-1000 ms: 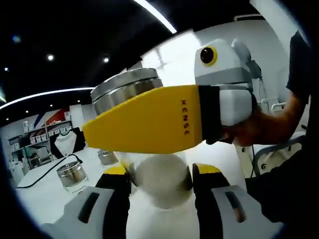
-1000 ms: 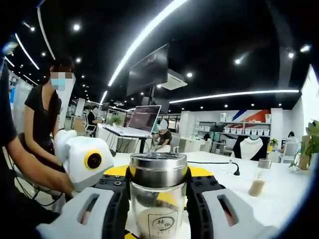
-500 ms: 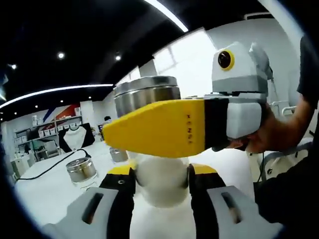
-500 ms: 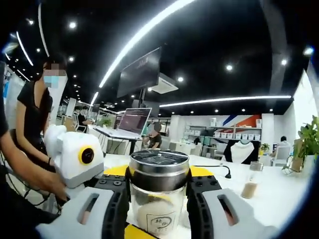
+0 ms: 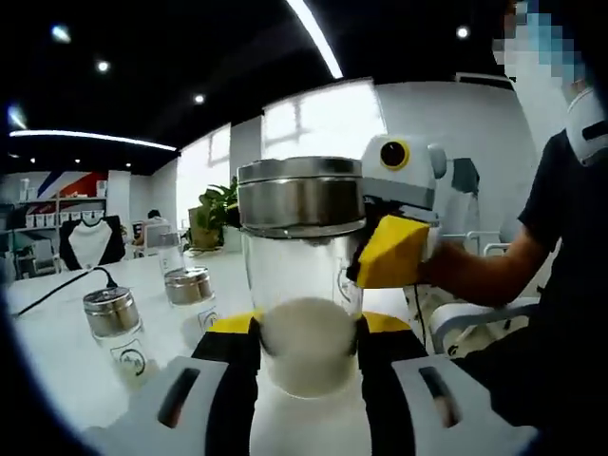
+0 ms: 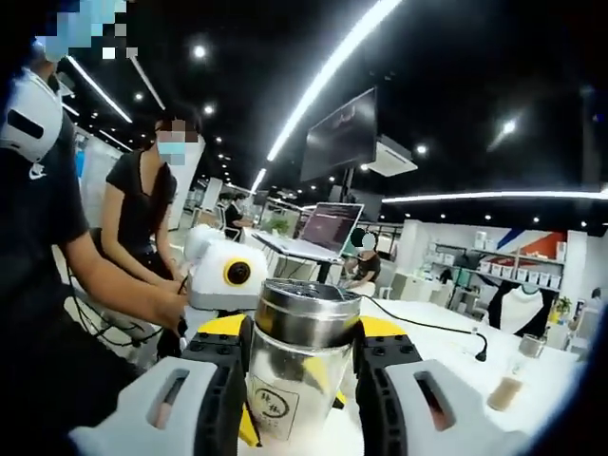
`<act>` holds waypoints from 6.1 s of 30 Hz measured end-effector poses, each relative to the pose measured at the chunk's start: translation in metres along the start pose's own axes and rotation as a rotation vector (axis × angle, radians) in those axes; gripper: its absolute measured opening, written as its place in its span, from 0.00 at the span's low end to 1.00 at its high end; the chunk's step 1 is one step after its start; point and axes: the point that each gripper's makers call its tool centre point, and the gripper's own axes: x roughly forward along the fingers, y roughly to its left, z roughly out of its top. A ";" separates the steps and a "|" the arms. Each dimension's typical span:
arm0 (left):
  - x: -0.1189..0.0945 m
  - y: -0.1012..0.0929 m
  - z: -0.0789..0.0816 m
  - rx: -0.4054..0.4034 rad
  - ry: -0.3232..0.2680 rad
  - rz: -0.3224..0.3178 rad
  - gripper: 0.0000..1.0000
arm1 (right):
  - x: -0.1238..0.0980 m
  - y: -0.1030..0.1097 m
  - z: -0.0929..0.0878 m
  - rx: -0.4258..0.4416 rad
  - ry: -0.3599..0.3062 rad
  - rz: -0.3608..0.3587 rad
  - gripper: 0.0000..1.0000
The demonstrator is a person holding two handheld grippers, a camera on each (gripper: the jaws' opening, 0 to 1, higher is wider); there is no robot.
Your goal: Rotate the seasoning bottle until the label or dispensing opening points toward the visible target arrow and the bottle remains upright within the marked orientation range
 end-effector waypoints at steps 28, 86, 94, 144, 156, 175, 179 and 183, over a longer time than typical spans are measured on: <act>-0.013 -0.009 -0.011 0.015 0.053 -0.112 0.42 | 0.006 0.010 -0.017 0.267 0.087 0.045 0.39; -0.066 0.098 0.002 0.003 0.046 0.479 1.00 | -0.076 -0.157 -0.085 0.316 0.188 -0.638 0.39; -0.059 0.095 0.001 0.008 0.009 0.464 1.00 | -0.085 -0.159 -0.093 0.320 0.206 -0.651 0.39; -0.061 0.097 -0.016 0.075 0.077 0.490 1.00 | -0.074 -0.149 -0.090 0.299 0.165 -0.660 0.39; -0.061 0.097 -0.018 0.080 0.089 0.489 1.00 | -0.072 -0.150 -0.089 0.300 0.156 -0.665 0.40; -0.060 0.096 -0.018 0.077 0.091 0.479 1.00 | -0.073 -0.153 -0.068 0.223 0.117 -0.682 0.57; -0.059 0.097 -0.018 0.070 0.088 0.477 1.00 | -0.077 -0.156 -0.053 0.239 0.081 -0.674 0.55; -0.059 0.096 -0.019 0.072 0.091 0.476 1.00 | -0.084 -0.161 -0.040 0.246 0.061 -0.679 0.56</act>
